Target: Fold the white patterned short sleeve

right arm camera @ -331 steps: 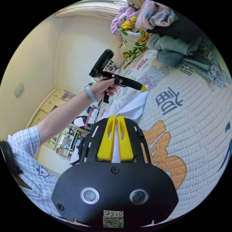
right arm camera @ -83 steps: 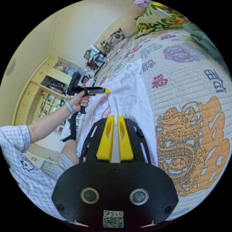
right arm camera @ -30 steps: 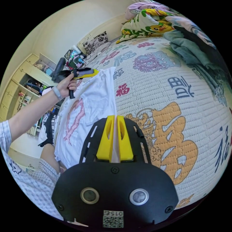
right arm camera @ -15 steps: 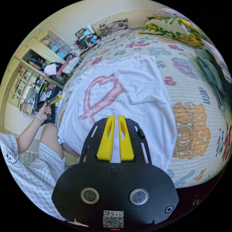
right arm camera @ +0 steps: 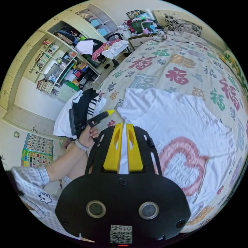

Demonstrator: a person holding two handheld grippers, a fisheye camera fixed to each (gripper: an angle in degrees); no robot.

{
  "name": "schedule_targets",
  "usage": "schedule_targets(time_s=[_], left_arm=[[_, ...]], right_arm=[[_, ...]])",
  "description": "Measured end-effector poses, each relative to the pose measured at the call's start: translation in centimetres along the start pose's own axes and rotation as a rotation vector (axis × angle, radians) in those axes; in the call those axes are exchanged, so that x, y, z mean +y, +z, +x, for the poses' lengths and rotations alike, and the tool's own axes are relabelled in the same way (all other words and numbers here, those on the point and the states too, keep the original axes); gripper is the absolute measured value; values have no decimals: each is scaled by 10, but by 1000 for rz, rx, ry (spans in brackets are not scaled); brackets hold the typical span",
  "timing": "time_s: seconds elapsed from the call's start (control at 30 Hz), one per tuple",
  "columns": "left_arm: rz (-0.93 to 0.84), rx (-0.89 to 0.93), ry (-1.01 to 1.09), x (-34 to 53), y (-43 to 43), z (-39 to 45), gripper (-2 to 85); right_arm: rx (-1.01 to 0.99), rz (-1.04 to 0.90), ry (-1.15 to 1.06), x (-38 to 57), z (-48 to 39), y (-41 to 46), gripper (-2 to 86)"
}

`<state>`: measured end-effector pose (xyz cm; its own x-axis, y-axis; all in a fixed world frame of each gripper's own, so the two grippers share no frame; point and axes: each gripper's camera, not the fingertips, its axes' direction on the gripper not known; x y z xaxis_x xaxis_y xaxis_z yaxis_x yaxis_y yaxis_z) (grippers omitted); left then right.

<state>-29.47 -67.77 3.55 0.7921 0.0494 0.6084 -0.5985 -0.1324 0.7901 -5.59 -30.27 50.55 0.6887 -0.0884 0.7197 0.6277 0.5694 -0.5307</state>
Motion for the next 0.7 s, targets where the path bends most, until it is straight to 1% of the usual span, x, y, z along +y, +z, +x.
schedule_targets(time_s=[0.1, 0.17, 0.23, 0.27, 0.33, 0.43, 0.5, 0.57, 0.7], left_arm=[[-44, 55, 89, -17, 6, 1, 105], [-169, 107, 167, -22, 9, 7, 81], [-257, 126, 169, -18, 3, 8, 72], [-267, 169, 173, -11, -6, 8, 71], [-249, 196, 149, -3, -21, 4, 70], [-189, 154, 106, -5, -42, -3, 82], [-180, 133, 80, -11, -51, -9, 93], [-186, 173, 73, -15, -58, -15, 97], [-176, 193, 45, -12, -63, -21, 98]], right_arm=[[13, -36, -4, -57, -16, 41, 27], [44, -83, 1, -99, -26, 76, 33], [84, -130, -6, -130, -34, 104, 35], [118, -161, -21, -150, -41, 122, 38], [184, -208, -48, -177, -52, 151, 42], [299, -291, -97, -218, -73, 199, 55], [352, -325, -128, -238, -86, 225, 61], [398, -351, -165, -259, -104, 256, 68], [501, -438, -207, -285, -120, 300, 75]])
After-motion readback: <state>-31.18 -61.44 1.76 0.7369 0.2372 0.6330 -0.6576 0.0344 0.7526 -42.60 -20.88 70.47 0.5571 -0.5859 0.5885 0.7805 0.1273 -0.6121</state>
